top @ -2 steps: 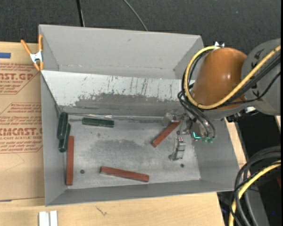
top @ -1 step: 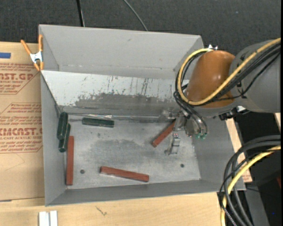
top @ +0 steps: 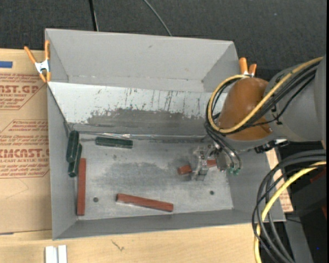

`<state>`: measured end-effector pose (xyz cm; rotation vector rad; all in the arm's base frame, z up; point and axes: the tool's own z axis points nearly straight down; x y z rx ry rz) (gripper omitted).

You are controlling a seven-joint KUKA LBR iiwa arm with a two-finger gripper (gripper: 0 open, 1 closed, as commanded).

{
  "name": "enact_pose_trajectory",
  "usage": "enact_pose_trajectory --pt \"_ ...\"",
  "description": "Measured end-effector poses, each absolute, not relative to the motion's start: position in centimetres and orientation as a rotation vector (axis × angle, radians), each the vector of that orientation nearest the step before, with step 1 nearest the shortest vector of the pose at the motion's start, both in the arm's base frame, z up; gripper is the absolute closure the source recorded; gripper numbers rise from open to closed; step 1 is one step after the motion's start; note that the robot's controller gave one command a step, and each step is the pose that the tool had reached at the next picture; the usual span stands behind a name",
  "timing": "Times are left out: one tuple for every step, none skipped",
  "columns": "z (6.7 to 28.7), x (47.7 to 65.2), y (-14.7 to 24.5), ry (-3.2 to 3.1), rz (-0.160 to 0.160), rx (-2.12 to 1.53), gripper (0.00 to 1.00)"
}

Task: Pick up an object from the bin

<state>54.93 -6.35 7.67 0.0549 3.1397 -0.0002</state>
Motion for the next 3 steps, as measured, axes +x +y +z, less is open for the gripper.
enact_pose_trajectory --pt "7.64 54.92 -6.33 3.140 0.000 0.054 0.00" --pt "7.65 54.93 -6.27 3.140 0.001 0.054 1.00" --pt "7.65 54.93 -6.27 3.140 0.001 0.054 1.00"
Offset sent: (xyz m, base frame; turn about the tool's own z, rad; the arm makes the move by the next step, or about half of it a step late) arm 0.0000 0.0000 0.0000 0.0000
